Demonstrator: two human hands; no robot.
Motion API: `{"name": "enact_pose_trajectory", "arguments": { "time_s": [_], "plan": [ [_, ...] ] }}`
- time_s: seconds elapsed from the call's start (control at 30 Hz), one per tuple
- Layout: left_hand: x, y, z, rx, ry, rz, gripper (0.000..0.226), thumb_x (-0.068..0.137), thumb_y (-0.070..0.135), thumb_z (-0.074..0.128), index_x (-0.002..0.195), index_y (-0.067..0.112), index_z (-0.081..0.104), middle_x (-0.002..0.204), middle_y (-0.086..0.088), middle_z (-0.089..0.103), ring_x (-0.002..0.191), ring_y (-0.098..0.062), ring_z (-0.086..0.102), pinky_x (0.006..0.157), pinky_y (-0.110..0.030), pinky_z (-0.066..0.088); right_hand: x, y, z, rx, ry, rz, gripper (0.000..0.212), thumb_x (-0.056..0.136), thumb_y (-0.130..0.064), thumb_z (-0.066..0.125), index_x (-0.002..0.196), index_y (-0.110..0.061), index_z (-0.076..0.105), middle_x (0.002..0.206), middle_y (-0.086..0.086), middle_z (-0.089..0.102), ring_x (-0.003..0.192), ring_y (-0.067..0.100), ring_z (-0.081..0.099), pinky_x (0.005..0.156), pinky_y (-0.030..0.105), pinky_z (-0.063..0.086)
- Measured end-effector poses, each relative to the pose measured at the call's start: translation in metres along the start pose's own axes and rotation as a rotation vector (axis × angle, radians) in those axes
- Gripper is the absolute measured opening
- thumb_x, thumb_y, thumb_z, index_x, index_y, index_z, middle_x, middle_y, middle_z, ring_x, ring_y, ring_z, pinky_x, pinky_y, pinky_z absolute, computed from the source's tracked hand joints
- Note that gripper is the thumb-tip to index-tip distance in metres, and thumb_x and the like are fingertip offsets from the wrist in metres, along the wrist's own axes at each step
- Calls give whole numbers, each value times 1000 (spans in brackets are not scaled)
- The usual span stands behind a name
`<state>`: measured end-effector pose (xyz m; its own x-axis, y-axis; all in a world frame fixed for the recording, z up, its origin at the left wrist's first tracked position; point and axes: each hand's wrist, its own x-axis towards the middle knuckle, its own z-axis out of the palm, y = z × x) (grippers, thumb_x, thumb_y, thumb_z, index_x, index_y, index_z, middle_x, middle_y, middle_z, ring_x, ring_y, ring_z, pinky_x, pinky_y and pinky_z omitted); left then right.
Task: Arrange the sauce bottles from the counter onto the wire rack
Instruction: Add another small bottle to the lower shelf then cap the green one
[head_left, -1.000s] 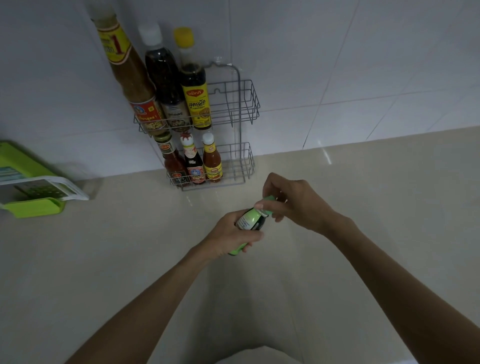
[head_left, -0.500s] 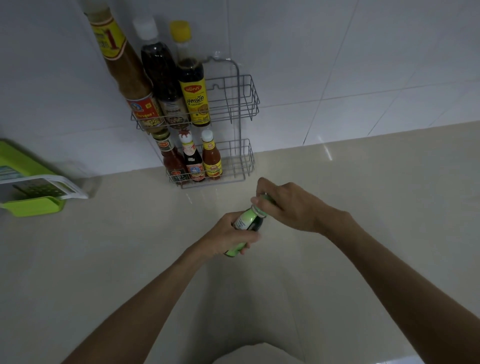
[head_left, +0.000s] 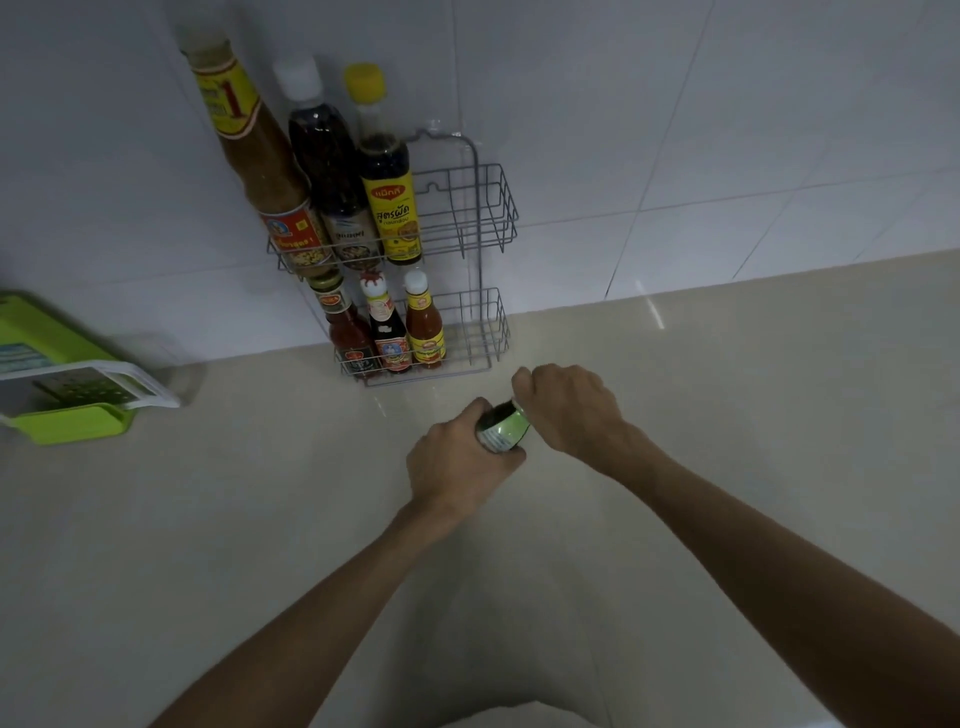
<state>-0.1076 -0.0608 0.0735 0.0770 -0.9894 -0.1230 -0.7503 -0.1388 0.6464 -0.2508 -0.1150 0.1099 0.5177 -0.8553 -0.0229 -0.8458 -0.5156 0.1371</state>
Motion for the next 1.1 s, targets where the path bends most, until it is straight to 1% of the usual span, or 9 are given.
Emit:
{"name": "enact_pose_trajectory", "arguments": {
  "time_s": [0.1,0.23,0.4,0.53,0.67,0.73,0.87,1.0,1.1],
  "plan": [
    [-1,-8,0,-186,-94,3,23,72,35,75,90,29,61,68,8,64,58,-11,60,50,-26,48,2,1,-10,456,-245,10,55,102,-22,42,150,-13,18,106,20,59,79,29,57,65,37,46],
    [3,-14,-11,-414,-234,26,21,69,25,76,86,31,66,68,6,65,55,-12,60,50,-32,52,-5,18,-30,937,-430,10,35,100,-48,31,112,-18,44,80,11,66,63,19,54,60,34,48],
    [5,-17,-7,-222,-181,61,27,65,40,72,89,32,63,75,5,69,67,-12,66,63,-38,55,-5,11,-21,425,-158,6,70,88,-70,13,71,-13,50,60,4,49,55,19,48,62,34,44],
    [2,-20,-6,-278,-174,80,26,65,38,73,88,29,64,74,3,69,65,-16,66,62,-43,56,-10,15,-21,823,-278,-11,46,95,-60,28,97,-17,45,66,4,56,62,21,54,62,39,47],
    [1,-19,-4,-134,-112,105,31,66,43,71,94,32,63,77,7,70,69,-11,67,63,-35,56,-10,3,-14,496,-119,52,68,93,-66,15,88,-11,53,69,4,53,63,23,51,63,36,41],
    [0,-21,-2,-172,-122,101,31,64,44,70,92,32,63,75,6,70,66,-12,66,62,-39,57,-9,3,-23,461,-209,25,76,88,-71,8,91,-11,54,68,3,53,62,20,54,66,35,43],
    [1,-23,-3,-318,-122,117,24,68,35,75,88,30,64,75,4,68,64,-11,64,60,-38,55,-5,15,-32,915,-405,0,39,96,-57,31,104,-19,41,77,4,61,64,17,55,57,30,46],
    [3,-23,-1,-249,-73,151,28,68,42,72,91,31,61,74,8,68,65,-10,65,61,-37,56,-2,9,-26,495,-152,-20,67,88,-71,17,86,-13,50,63,0,55,59,18,54,58,32,42],
    [1,-22,0,-275,-27,122,33,67,46,71,95,31,62,76,6,70,67,-11,67,63,-41,57,-4,9,-24,578,-178,-2,54,90,-68,19,100,-19,42,65,-5,54,54,11,50,52,27,37]
  ]
}}
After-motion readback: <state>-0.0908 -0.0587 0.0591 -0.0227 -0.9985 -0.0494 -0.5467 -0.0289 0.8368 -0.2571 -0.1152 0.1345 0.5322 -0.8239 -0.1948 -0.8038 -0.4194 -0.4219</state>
